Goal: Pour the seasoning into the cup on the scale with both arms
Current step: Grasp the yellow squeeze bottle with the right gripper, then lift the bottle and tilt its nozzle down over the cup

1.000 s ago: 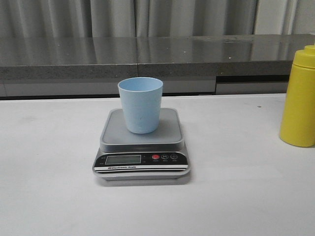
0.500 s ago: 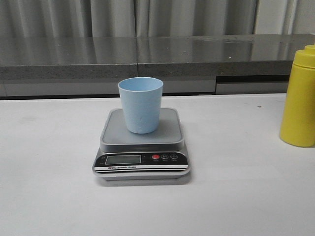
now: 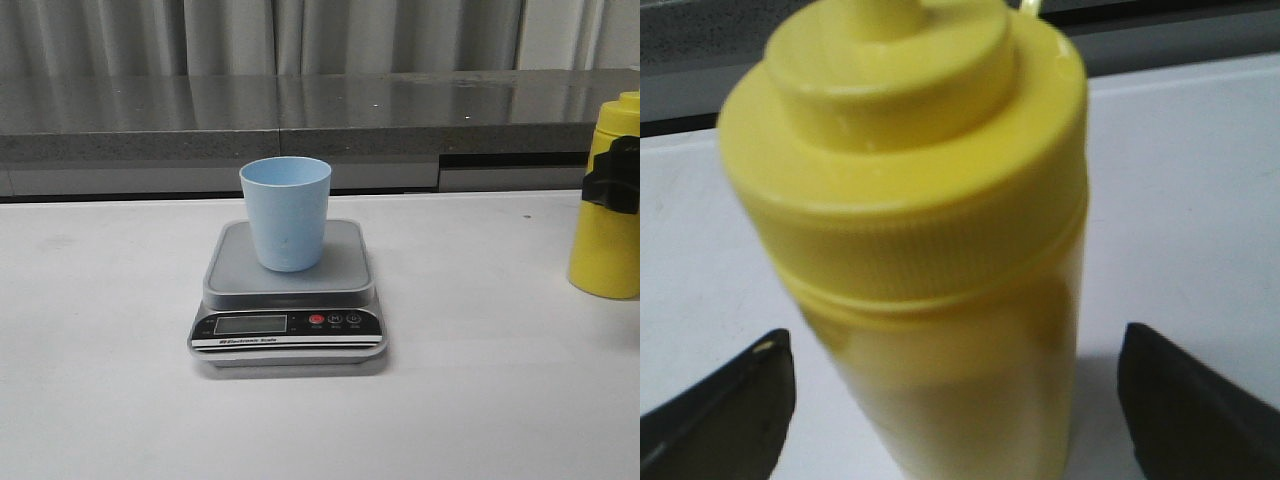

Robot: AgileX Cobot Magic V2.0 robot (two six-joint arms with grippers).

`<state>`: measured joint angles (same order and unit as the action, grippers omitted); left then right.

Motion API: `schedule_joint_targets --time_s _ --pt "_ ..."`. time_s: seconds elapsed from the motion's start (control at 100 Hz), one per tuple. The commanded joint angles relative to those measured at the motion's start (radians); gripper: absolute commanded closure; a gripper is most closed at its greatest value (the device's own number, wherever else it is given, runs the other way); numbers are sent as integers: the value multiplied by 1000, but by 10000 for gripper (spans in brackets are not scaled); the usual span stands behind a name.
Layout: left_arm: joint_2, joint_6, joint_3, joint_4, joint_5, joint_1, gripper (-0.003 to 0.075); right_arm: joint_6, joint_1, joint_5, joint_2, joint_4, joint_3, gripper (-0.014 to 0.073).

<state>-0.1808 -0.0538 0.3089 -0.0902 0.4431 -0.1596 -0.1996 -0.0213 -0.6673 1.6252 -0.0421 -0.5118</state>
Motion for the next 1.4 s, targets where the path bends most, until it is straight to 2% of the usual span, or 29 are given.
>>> schedule_joint_targets --time_s 0.0,0.29,0.36,0.53,0.65,0.83,0.97,1.09,1.23,1.39 --pt "-10 -10 27 -5 -83 1 741 1 3 -85 12 -3 -57 -53" --pt "-10 -10 27 -5 -83 1 741 1 3 -85 80 -3 -115 -38" --pt "-10 -10 27 -5 -83 1 741 1 3 -81 82 -3 -115 24" --pt "-10 -10 27 -5 -83 1 741 1 3 -81 82 -3 -115 249" --pt "-10 -10 27 -5 -83 1 741 1 3 -82 82 -3 -115 323" --pt "-10 -10 27 -5 -83 1 741 1 3 -82 81 -11 -115 339" --pt "-10 -10 27 -5 -83 1 741 1 0 -53 31 -93 -121 339" --pt "-10 -10 27 -5 -83 1 741 1 -17 111 -36 -137 -175 339" --pt "-10 -10 27 -5 -83 1 741 1 -57 439 -86 -205 -321 339" --pt "-10 -10 27 -5 -83 1 741 2 -150 809 -84 -314 -530 339"
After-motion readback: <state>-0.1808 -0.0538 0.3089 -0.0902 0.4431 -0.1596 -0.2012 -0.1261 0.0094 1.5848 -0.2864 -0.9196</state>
